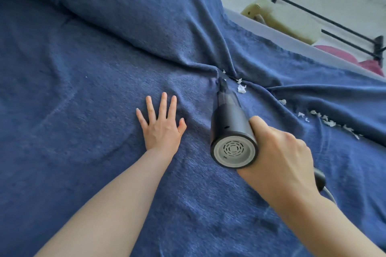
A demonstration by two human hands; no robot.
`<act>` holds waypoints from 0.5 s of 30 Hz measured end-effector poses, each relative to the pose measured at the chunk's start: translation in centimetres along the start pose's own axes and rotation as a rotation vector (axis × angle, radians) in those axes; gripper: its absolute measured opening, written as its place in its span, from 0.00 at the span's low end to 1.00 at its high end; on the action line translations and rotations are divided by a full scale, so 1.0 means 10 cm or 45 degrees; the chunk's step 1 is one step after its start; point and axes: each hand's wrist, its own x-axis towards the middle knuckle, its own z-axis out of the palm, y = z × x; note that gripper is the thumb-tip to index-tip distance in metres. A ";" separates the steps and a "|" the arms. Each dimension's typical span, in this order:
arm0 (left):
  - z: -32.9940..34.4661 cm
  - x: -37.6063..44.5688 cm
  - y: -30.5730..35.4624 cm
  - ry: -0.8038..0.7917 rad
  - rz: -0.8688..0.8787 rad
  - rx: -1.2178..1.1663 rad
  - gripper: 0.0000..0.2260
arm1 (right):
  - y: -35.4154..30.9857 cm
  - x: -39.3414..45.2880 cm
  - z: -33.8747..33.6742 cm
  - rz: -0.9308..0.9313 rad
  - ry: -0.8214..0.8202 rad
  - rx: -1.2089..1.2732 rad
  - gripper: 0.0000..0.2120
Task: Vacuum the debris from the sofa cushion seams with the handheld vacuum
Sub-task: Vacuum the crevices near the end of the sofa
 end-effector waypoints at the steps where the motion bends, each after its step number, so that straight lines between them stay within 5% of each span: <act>1: 0.02 0.00 -0.01 0.014 0.009 -0.002 0.29 | 0.02 0.00 0.01 0.021 -0.001 -0.002 0.19; 15: 0.11 0.04 0.00 0.040 0.016 0.037 0.29 | 0.09 0.37 0.22 0.014 0.048 0.007 0.13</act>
